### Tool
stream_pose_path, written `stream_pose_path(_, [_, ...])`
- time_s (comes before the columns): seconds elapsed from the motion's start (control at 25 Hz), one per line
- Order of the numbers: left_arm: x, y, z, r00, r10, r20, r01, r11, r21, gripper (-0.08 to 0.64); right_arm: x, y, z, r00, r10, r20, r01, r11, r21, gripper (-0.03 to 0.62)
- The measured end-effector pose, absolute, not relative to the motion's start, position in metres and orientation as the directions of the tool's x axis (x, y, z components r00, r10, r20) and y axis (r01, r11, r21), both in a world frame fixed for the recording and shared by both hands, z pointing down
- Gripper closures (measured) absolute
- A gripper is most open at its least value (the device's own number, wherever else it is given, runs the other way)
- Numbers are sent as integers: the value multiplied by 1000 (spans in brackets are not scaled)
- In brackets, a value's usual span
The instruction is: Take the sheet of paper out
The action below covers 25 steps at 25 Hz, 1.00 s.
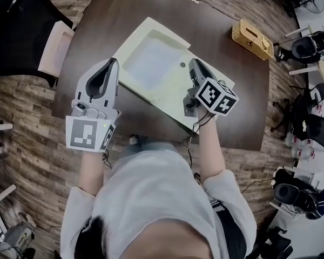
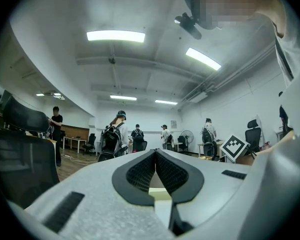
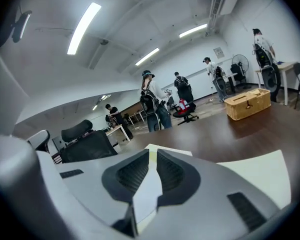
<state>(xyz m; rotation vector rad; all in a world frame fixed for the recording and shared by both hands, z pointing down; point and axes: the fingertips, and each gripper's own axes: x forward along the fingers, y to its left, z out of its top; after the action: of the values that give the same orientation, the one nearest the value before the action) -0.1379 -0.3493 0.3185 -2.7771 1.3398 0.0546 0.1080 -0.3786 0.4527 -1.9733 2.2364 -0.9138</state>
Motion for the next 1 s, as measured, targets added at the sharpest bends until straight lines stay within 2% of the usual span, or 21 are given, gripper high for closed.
stream_pose_path(0.2, [-137,-369,326,601,-798,-30,-799,-600,-40,551,121,-409,495,-198,-877,438,-899,-15,-437,563])
stream_pose_path(0.44, [-137,-391,340,571,-821,14,-820,-571,-39,551,132,-440,545,-193,-828,526,-903,-60,-426,500])
stream_pose_path(1.0, [-133,-423,366,523,-848,89,-849,-527,-33,551,150,-489,615,-189,-748,636,-914,-102,-392,453])
